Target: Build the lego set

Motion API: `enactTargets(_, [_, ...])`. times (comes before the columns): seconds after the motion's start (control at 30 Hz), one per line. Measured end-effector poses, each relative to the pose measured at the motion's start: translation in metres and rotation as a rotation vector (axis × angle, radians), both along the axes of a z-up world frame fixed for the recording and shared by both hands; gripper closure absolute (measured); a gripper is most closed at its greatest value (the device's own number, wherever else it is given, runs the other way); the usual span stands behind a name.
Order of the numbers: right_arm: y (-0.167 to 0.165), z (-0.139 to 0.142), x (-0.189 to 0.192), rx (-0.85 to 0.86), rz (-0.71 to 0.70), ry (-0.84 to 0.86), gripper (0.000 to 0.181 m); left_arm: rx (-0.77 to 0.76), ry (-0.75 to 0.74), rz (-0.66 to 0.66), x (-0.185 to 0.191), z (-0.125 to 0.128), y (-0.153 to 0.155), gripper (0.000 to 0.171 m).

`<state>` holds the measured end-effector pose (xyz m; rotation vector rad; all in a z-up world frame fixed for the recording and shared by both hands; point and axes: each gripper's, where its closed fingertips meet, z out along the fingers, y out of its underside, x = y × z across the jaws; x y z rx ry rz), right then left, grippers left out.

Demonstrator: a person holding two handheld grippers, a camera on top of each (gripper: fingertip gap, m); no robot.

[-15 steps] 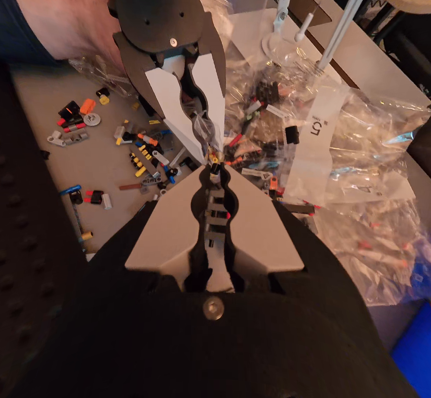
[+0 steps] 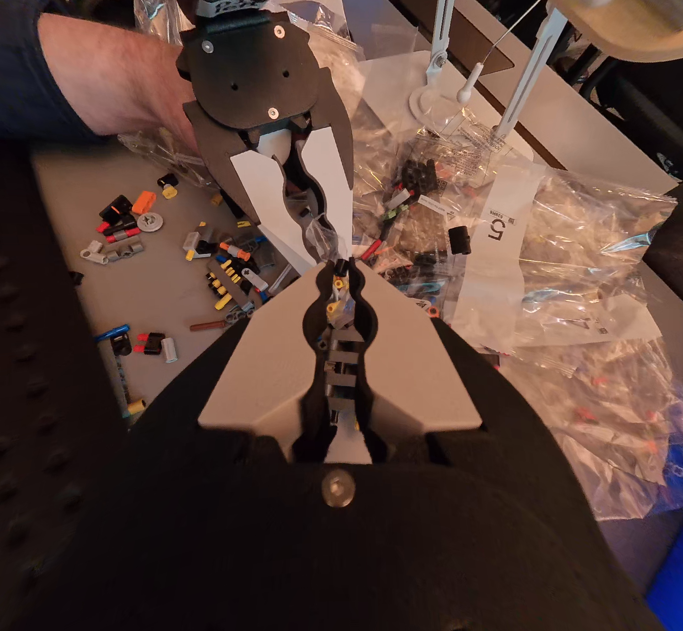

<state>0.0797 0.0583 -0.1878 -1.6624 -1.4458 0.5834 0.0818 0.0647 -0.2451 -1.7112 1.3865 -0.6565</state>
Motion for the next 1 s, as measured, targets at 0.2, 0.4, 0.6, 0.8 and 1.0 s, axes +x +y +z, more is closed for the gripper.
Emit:
enactTargets(0.2, [0.003, 0.000, -0.004, 0.009, -0.005, 0.003, 0.176, 0.004, 0.009, -0.003, 0.001, -0.001, -0.001, 0.159])
enactTargets(0.4, [0.003, -0.001, -0.008, 0.010, -0.007, 0.008, 0.173, 0.005, 0.012, -0.004, 0.001, -0.002, -0.001, 0.159])
enactTargets(0.6, [0.003, 0.002, -0.008, 0.007, -0.002, 0.030, 0.173, 0.004, 0.011, -0.004, 0.001, -0.002, -0.001, 0.159])
enactTargets(0.8, [0.005, 0.002, -0.005, 0.001, -0.013, 0.040, 0.174, 0.003, 0.012, -0.004, 0.001, -0.002, -0.001, 0.159])
enactTargets(1.0, [0.008, 0.004, 0.006, -0.015, -0.034, 0.060, 0.174, 0.001, 0.012, -0.005, 0.001, -0.002, -0.001, 0.159])
